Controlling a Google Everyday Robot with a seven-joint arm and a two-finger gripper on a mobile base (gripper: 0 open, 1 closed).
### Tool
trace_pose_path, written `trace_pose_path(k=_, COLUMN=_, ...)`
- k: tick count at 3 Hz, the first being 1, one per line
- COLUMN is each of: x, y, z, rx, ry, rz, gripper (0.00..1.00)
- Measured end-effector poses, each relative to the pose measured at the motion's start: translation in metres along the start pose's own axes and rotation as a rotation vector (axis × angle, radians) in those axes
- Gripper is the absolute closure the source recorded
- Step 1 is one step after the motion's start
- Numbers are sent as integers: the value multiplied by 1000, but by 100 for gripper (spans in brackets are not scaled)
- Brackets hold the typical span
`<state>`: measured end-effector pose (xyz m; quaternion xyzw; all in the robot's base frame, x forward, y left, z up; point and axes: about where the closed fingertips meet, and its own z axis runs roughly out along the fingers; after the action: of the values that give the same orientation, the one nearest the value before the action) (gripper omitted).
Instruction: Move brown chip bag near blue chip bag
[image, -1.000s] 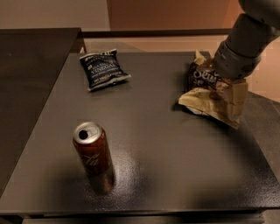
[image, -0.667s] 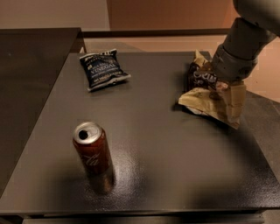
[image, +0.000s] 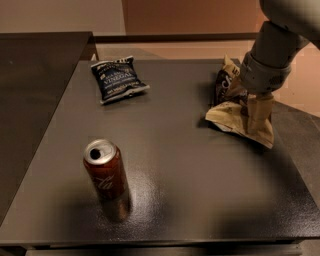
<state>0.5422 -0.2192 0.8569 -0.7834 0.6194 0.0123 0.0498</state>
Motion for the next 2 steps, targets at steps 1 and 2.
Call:
trace_pose_path(k=1, x=-1, y=0, z=-4, rx=6, ry=26, rz=-17, gripper=64)
trace_pose_path(k=2, x=-6, y=-2, z=-12, rx=44, ry=73, rz=-50, gripper=87)
